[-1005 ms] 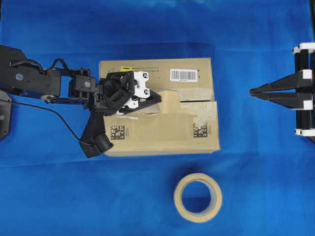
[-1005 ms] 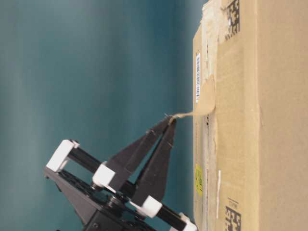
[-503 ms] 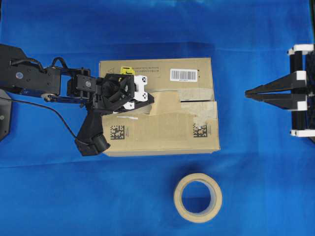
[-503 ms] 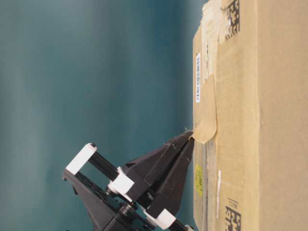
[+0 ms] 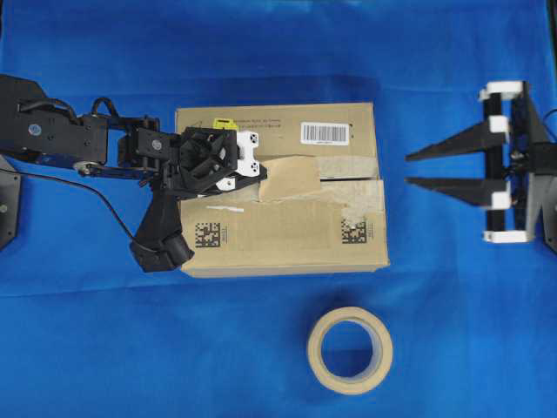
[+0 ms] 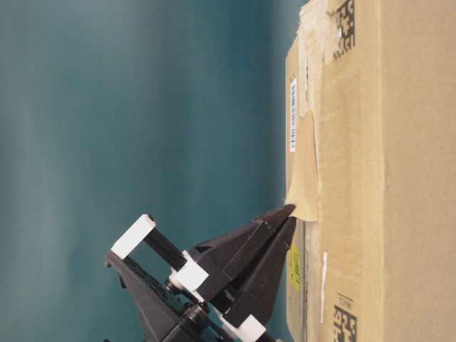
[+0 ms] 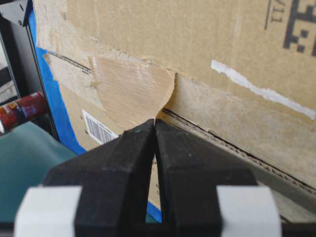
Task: Apply tape along the seams of the closed cardboard box to seal it securely.
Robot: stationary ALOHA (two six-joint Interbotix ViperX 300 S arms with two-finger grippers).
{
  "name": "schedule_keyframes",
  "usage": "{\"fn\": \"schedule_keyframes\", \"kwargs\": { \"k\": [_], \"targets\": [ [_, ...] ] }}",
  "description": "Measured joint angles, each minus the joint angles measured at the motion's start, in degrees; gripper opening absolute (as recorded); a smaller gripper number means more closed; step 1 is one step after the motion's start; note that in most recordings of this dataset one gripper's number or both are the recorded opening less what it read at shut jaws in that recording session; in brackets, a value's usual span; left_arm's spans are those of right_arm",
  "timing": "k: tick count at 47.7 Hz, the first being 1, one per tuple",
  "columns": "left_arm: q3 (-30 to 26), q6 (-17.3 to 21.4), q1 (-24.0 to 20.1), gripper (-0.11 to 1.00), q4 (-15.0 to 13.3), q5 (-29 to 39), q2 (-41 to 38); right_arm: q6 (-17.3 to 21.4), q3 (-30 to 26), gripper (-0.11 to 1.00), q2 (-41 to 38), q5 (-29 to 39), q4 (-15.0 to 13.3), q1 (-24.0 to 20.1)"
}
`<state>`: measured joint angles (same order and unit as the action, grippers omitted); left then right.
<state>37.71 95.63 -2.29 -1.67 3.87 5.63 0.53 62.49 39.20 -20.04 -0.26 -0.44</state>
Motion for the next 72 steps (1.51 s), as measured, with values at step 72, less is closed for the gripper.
{"fn": "schedule_keyframes", "kwargs": {
  "k": [72],
  "targets": [
    [0.0, -0.09, 0.53, 0.0, 0.0, 0.88, 0.0, 3.96, -16.7, 0.33, -40.96, -6.33, 2.99, 3.25]
  ]
}}
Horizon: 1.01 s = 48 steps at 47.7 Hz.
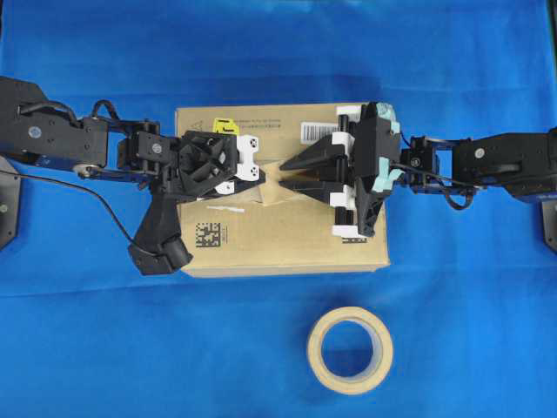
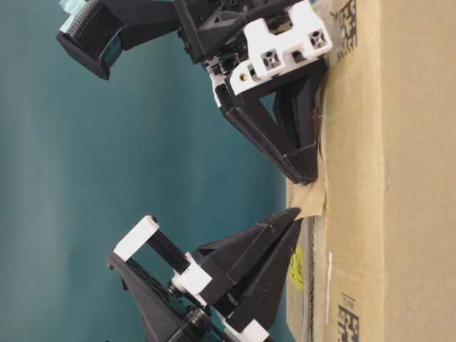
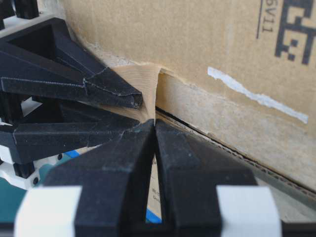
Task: Apply tape along the seams of the closed cardboard box to seal it securely.
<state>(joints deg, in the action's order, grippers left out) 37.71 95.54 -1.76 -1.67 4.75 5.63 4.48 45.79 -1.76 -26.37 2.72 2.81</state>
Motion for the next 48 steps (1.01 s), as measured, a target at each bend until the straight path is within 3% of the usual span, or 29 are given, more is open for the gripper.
{"fn": "schedule_keyframes", "kwargs": {
  "k": [25, 30, 39, 42, 48],
  "targets": [
    [-0.18, -0.18, -0.88, 0.02, 0.09, 3.6, 0.0, 1.58, -0.18, 0.33, 0.09, 0.7, 0.18, 0.0],
    [-0.26, -0.26, -1.05, 0.16, 0.09, 3.78, -0.09, 1.58, -0.18, 0.33, 0.0, 0.7, 0.18, 0.0],
    [-0.53, -0.26, -1.76, 0.67, 0.0, 3.43, 0.0, 1.58, -0.26, 0.33, 0.0, 0.88, 0.0, 0.0],
    [-0.79, -0.26, -1.85, 0.7, 0.0, 3.6, -0.09, 1.58, -0.26, 0.33, 0.0, 1.05, 0.0, 0.0],
    [-1.14, -0.62, -1.85, 0.62, 0.18, 4.13, 0.0, 1.58, -0.35, 0.33, 0.0, 1.32, 0.18, 0.0]
  ]
}}
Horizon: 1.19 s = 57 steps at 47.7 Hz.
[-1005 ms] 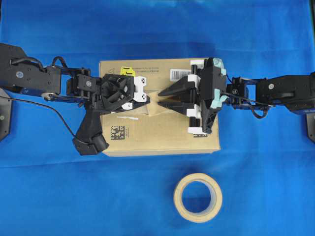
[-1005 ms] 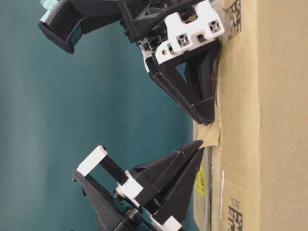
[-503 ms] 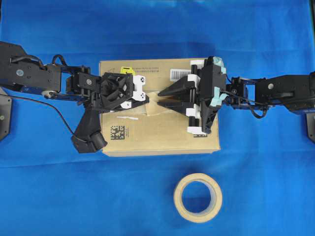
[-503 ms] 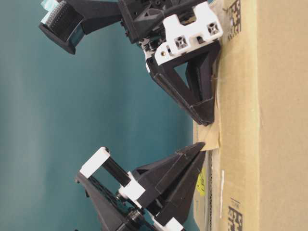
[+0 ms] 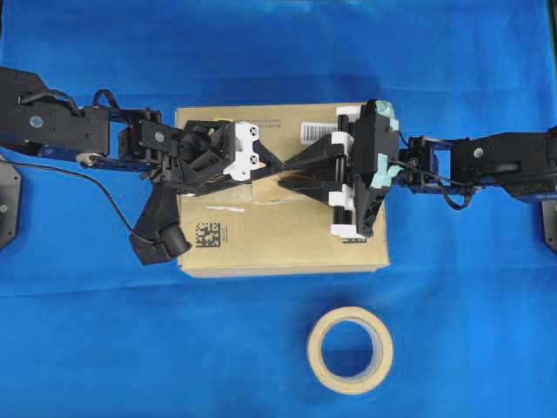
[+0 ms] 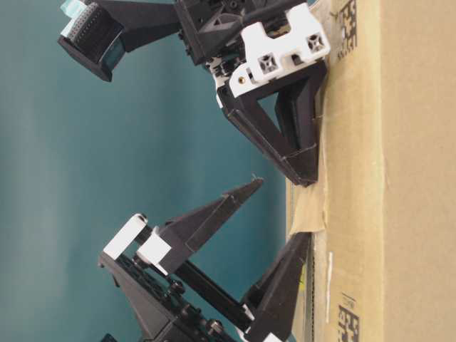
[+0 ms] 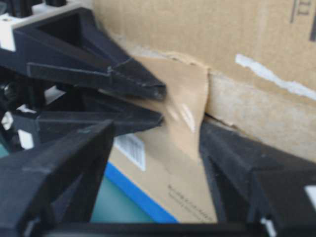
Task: Apply tape along the seams of the closed cardboard box to seal it securely.
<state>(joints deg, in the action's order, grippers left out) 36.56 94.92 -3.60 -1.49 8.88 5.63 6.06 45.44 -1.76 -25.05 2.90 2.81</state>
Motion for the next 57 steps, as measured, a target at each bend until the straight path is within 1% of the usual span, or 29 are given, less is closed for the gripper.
{"fn": "schedule_keyframes", "kwargs": {
  "k": [7, 22, 36, 50, 53, 57],
  "targets": [
    [-1.14, -0.09, 0.0, 0.61, 0.18, 2.29, 0.0, 0.0, -0.09, 0.33, 0.0, 0.53, 0.0, 0.0],
    [-5.45, -0.26, 0.0, 0.61, 0.18, 12.3, -1.93, 0.0, -0.09, 0.33, 0.0, 0.88, -0.18, 0.0],
    [-6.68, -0.53, -0.09, 0.61, 0.44, 17.67, -2.11, 0.09, -0.09, 0.33, 0.0, 0.97, 0.0, -0.09],
    [-6.77, -0.97, -0.26, 0.61, 0.44, 18.54, -1.93, 0.26, -0.09, 0.33, 0.0, 1.05, 0.0, -0.09],
    [-6.77, -1.23, -0.35, 0.61, 0.44, 18.02, -1.76, 0.18, -0.09, 0.33, 0.0, 1.05, 0.0, -0.09],
    [-6.68, -2.46, -0.35, 0.6, 0.0, 15.29, -0.88, 0.18, -0.09, 0.33, 0.0, 1.05, 0.0, -0.09]
  ]
}}
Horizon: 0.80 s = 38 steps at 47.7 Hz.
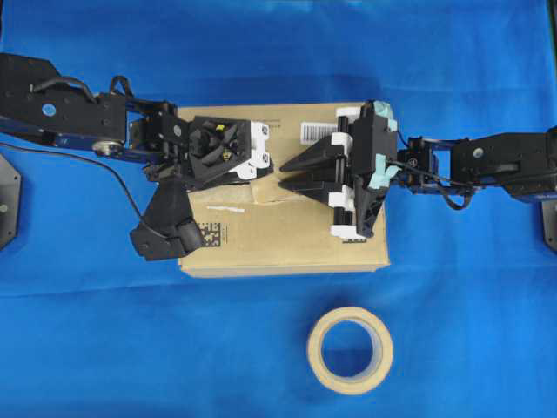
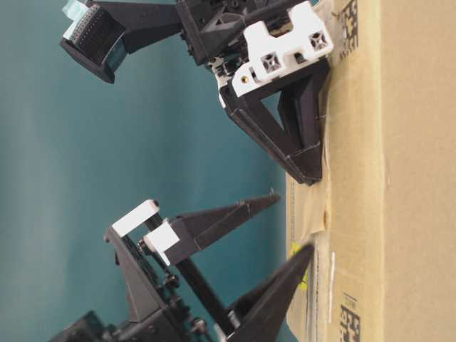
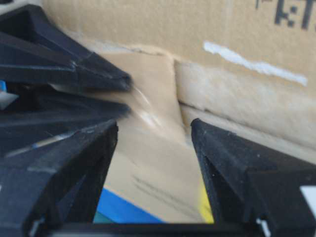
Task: Apply tape along the seams of the closed cardboard box to seal it securely.
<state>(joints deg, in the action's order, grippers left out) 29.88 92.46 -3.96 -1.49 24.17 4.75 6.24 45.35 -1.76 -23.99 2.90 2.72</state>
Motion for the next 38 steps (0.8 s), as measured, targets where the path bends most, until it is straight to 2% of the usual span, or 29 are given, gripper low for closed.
{"fn": "schedule_keyframes", "kwargs": {
  "k": [2, 6, 15, 21, 32, 35, 38],
  "targets": [
    [0.44, -0.79, -0.18, 0.6, -0.44, -2.11, 0.62, 0.0, 0.09, 0.33, 0.0, 0.0, -0.18, 0.0],
    [2.29, -5.54, 0.0, 0.6, -0.79, -8.26, 2.2, 0.0, 0.26, 0.33, 0.09, -0.09, -0.18, 0.0],
    [5.1, -21.88, 0.53, 0.6, -0.88, -18.37, 4.13, 0.0, 1.67, 0.33, 1.14, -0.18, 0.0, 0.0],
    [5.63, -31.2, 0.62, 0.59, -0.88, -19.6, 4.48, 0.0, 2.72, 0.33, 2.55, -0.09, -0.18, -0.09],
    [5.8, -45.88, 1.23, 0.58, -0.88, -20.92, 4.48, -0.79, 3.34, 0.3, 7.12, 0.26, 0.0, 0.0],
    [6.06, -50.19, 1.49, 0.52, -0.88, -21.53, 4.48, -0.79, 3.34, 0.25, 8.44, -0.18, 0.0, 0.35],
    [6.42, -54.05, 1.67, 0.42, -0.97, -22.68, 4.48, -0.88, 3.34, 0.14, 9.23, -1.23, -0.18, 1.14]
  ]
}}
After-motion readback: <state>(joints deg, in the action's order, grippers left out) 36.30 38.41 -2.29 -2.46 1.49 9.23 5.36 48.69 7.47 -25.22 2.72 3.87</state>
